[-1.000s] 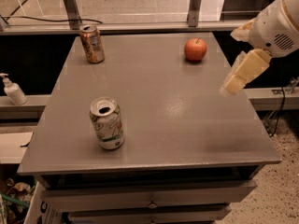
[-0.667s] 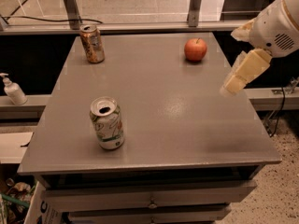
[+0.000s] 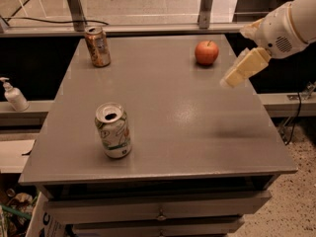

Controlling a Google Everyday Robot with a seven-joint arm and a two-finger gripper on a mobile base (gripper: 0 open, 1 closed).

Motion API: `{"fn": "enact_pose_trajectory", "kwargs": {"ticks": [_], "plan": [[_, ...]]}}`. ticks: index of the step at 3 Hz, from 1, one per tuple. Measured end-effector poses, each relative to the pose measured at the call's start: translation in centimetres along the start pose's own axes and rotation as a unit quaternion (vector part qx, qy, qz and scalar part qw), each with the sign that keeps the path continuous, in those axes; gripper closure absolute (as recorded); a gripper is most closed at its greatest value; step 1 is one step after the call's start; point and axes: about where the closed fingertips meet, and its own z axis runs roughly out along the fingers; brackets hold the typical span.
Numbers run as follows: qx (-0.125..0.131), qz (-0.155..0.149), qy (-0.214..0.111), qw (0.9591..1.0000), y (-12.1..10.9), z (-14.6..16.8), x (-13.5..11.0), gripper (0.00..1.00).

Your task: Move apple near 7up can

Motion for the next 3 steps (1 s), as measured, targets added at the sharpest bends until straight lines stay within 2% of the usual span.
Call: {"fn": "enact_pose_trajectory", "kwargs": {"ticks": [1, 2, 3], "plan": [[0.029, 0.028, -0.031, 0.9987, -3.5, 1.9, 0.0, 0.0], [0.043, 0.058, -0.053, 0.996, -6.2, 4.5, 0.3, 0.0], [0.043, 0.092, -0.074, 0.9921, -8.5, 7.0, 0.3, 0.0]]}}
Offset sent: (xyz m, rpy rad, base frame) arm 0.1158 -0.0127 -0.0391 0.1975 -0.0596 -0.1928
